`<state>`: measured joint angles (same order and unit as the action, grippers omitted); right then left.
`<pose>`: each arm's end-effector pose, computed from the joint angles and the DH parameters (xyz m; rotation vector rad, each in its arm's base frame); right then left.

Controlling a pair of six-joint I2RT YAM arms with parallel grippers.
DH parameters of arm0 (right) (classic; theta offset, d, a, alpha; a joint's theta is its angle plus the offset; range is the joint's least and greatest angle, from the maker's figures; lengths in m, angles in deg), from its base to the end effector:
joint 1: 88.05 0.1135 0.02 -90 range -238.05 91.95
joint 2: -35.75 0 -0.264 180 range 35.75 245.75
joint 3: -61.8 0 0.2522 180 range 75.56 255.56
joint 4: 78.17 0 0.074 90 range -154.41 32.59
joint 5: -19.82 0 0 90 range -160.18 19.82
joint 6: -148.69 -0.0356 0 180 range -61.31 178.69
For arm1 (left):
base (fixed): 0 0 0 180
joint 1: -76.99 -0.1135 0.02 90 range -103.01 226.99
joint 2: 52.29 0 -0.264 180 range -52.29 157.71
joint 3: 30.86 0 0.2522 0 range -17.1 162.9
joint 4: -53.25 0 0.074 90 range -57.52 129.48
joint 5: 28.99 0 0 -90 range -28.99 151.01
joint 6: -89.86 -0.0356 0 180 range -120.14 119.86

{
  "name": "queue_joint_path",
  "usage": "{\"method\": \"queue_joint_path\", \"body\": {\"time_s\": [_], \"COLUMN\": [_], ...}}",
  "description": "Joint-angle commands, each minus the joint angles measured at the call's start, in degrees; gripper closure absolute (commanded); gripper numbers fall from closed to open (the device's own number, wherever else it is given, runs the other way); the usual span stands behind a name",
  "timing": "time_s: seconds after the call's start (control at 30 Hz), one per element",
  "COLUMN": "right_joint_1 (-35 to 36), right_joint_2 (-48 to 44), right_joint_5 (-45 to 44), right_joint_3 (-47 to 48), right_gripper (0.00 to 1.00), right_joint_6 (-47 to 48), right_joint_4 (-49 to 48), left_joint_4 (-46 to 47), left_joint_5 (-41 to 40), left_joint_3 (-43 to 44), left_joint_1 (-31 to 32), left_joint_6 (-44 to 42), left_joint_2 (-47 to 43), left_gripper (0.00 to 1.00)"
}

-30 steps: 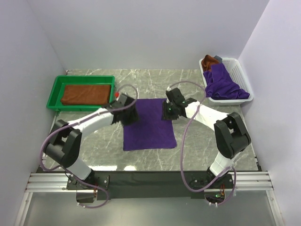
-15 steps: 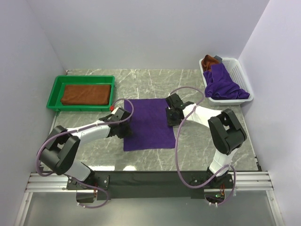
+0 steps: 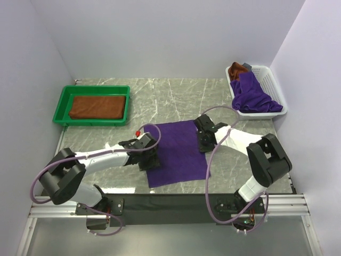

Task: Fold and stack the towels
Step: Fold the towel

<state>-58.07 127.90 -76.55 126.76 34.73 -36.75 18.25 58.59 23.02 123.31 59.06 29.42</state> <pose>0.2567 0.1436 0.1602 -0.1159 2.7552 0.0994 0.1772 -0.1834 0.1595 -0.3258 2.7597 -0.4991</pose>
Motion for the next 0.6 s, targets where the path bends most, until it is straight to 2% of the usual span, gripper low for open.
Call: {"method": "queue_joint_path", "body": {"time_s": [0.0, 0.1, 0.13, 0.17, 0.2, 0.27, 0.33, 0.43, 0.57], "right_joint_1": [-0.4, -2.0, -2.7, -4.3, -4.8, -6.3, -8.2, -8.5, -9.1], "right_joint_2": [-3.7, -5.5, -5.8, -5.5, -4.9, -2.9, -0.5, 4.8, 12.3], "right_joint_5": [-0.6, -0.7, -0.7, -0.3, 0.0, 1.3, 7.4, 10.4, 15.4], "right_joint_3": [0.0, 5.7, 9.3, 11.3, 13.1, 17.0, 18.8, 23.0, 30.4], "right_gripper": [0.72, 0.66, 0.64, 0.51, 0.47, 0.43, 0.43, 0.47, 0.52], "right_joint_6": [2.5, 8.2, 9.9, 11.8, 16.3, 19.3, 23.4, 31.6, 40.7], "right_joint_4": [6.3, 7.6, 8.6, 9.2, 9.6, 9.1, 6.6, 6.1, 10.1], "left_joint_4": [-13.2, -16.6, -18.3, -19.1, -19.7, -19.6, -18.2, -14.1, -10.8], "left_joint_5": [-3.0, -9.4, -11.2, -14.6, -15.8, -16.7, -15.5, -12.0, -7.5], "left_joint_3": [2.1, 9.5, 13.5, 15.5, 17.3, 21.5, 23.7, 24.9, 26.8], "left_joint_1": [0.5, 0.3, -0.4, -0.7, -2.2, -4.4, -8.9, -15.3, -20.5], "left_joint_6": [0.7, -3.4, -4.8, -8.6, -10.6, -17.6, -21.7, -28.7, -37.5], "left_joint_2": [-1.9, -2.4, -1.8, -1.5, -0.9, 0.8, 1.9, 3.3, 5.6], "left_gripper": [0.4, 0.26, 0.13, 0.08, 0.02, 0.01, 0.01, 0.01, 0.01]}}
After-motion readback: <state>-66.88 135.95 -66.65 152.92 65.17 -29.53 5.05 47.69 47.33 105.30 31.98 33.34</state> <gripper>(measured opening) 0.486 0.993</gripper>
